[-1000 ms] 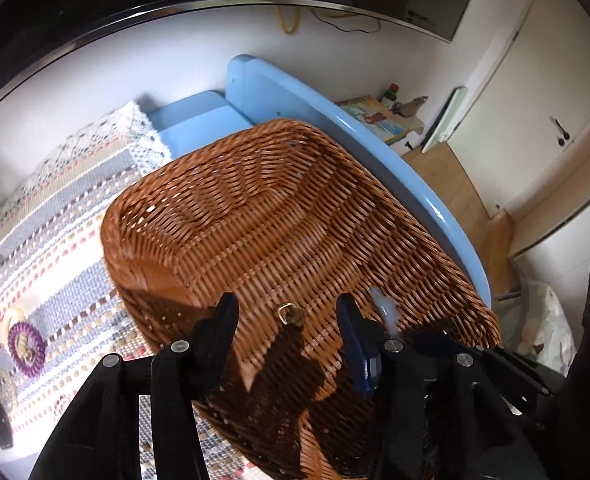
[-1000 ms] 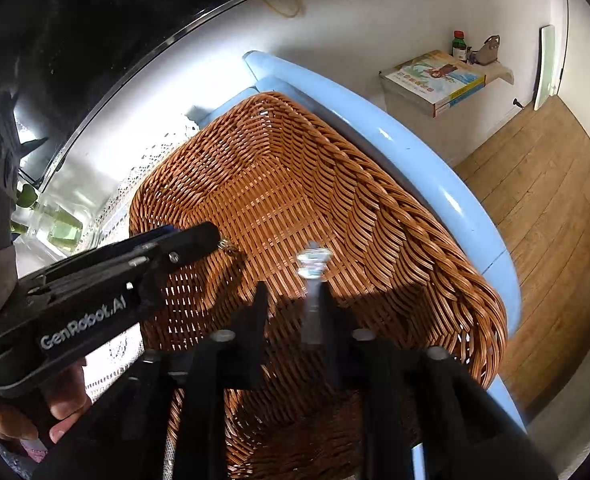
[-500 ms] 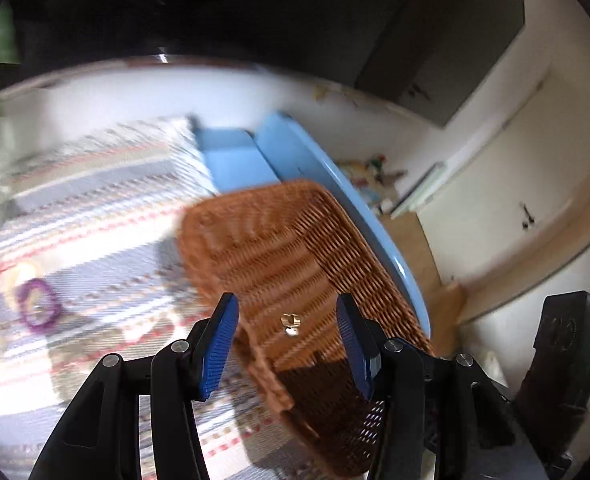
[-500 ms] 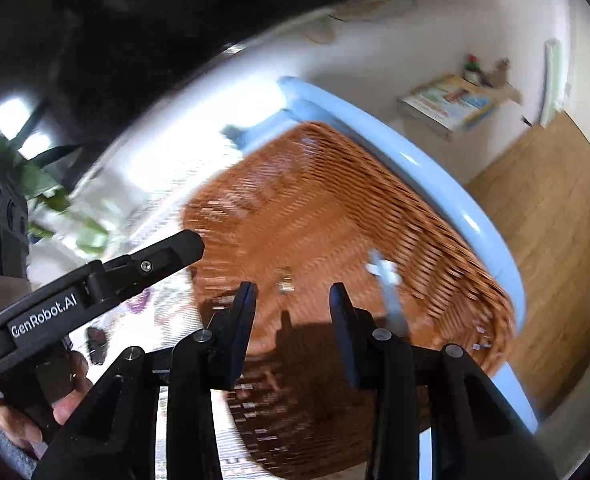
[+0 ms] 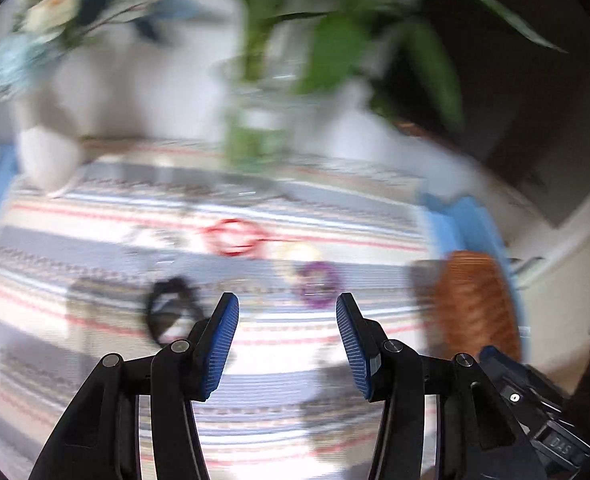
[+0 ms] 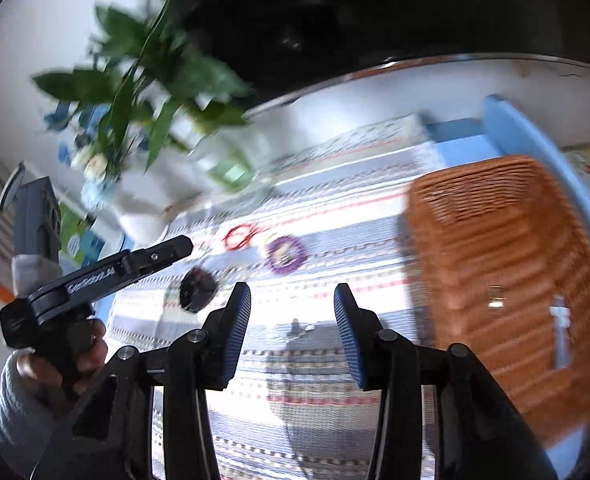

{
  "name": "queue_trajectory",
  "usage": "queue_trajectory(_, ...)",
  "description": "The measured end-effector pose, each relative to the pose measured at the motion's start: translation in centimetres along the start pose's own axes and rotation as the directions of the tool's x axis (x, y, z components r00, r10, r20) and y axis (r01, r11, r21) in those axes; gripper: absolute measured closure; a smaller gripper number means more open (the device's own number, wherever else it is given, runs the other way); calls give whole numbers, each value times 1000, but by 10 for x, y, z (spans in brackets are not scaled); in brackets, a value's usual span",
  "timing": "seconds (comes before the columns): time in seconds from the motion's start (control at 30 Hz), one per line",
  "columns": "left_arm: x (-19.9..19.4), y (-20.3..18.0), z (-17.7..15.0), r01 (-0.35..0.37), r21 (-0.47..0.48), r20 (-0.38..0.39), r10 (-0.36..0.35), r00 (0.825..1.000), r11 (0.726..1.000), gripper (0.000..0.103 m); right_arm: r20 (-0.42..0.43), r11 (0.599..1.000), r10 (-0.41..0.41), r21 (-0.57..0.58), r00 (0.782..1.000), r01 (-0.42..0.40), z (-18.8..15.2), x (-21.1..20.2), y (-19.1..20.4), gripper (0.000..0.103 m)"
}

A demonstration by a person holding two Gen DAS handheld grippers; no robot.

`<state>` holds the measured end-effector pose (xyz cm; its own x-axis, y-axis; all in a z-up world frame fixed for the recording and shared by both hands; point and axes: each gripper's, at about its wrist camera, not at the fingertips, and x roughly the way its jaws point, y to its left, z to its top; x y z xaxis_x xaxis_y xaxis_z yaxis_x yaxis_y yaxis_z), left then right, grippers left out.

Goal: Organize jewelry
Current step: 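Move both open tools back over the jewelry on the cloth, then grasp the black watch with the left tool while the right tool grasps the clear bead bracelet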

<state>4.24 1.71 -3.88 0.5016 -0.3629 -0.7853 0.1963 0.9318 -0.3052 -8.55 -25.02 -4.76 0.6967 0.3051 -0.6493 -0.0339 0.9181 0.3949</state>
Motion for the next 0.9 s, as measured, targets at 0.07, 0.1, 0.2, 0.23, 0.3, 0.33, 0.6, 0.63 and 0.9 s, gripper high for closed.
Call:
queue_trajectory(0.07, 11, 13, -2, -45, 8, -9, 45, 999, 999, 51, -41, 1000, 13, -18, 999, -13, -4, 21, 4, 58)
queue_trajectory(0.1, 15, 18, -4, -58, 6, -14, 58, 998, 998, 51, -82, 1000, 9, -12, 997, -10, -7, 39, 4, 58)
queue_trajectory(0.2, 36, 37, -6, -116, -21, -54, 114, 992, 993, 51, -198, 999, -36, 8, 980, 38, -17, 93, -1, 58)
queue_trajectory(0.23, 41, 43, -6, -123, -41, -65, 120, 991, 992, 51, -219, 998, -69, -3, 973, 70, -21, 105, -2, 58)
queue_trajectory(0.3, 50, 51, -7, -102, -89, -82, 95, 992, 991, 51, -257, 993, -122, -27, 959, 119, -28, 127, -1, 58)
queue_trajectory(0.33, 54, 54, -7, -92, -97, -89, 84, 993, 991, 51, -266, 992, -126, -36, 956, 121, -31, 133, -1, 58)
queue_trajectory(0.6, 81, 61, -13, -105, -129, -135, 87, 987, 986, 55, -179, 955, -230, -228, 957, 187, -50, 143, 16, 58)
queue_trajectory(0.63, 82, 61, -15, -110, -127, -139, 92, 986, 986, 61, -168, 951, -236, -241, 957, 192, -52, 142, 16, 58)
queue_trajectory(0.9, 84, 62, -20, -70, -172, -105, 52, 993, 983, 85, -60, 864, -318, -430, 946, 263, -60, 146, 36, 94)
